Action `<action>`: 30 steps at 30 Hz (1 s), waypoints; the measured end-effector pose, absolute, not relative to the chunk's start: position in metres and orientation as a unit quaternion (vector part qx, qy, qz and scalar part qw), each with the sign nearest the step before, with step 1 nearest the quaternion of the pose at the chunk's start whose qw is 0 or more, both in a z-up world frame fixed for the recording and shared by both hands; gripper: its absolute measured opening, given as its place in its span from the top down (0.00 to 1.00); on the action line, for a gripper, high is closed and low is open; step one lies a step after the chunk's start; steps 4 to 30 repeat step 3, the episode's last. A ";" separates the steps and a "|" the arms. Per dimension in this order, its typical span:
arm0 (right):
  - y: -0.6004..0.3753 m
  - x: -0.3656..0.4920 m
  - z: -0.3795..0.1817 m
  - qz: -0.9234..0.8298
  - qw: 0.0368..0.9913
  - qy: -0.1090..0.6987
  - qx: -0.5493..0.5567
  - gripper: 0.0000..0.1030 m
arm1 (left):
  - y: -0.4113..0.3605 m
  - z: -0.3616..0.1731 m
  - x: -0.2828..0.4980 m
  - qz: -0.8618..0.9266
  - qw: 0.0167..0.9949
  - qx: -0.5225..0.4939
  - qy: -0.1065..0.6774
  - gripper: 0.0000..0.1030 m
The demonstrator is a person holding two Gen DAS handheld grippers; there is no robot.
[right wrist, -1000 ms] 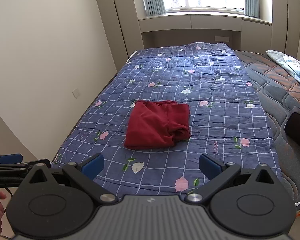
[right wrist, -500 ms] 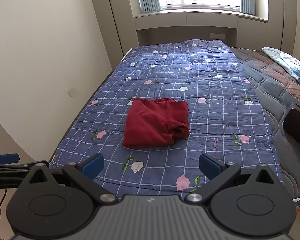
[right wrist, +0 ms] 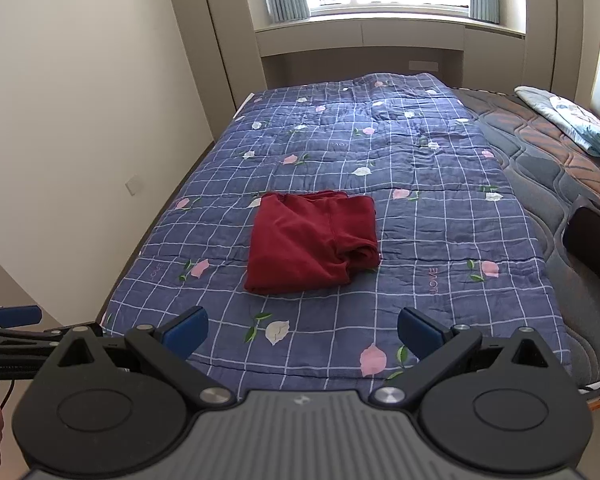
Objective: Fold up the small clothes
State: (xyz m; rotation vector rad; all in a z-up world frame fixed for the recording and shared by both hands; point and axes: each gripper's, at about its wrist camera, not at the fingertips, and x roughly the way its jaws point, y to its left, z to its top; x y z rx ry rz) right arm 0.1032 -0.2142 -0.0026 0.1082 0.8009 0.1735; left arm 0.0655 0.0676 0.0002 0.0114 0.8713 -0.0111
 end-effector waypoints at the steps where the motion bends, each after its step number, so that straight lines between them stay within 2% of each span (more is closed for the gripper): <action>1: -0.214 0.103 -0.002 0.082 0.916 0.388 0.053 0.00 | 0.069 0.000 0.067 -0.007 0.906 0.006 0.423 0.01; 30: -0.212 0.103 -0.003 0.080 0.916 0.389 0.053 0.00 | 0.071 -0.001 0.069 -0.011 0.905 0.008 0.424 0.01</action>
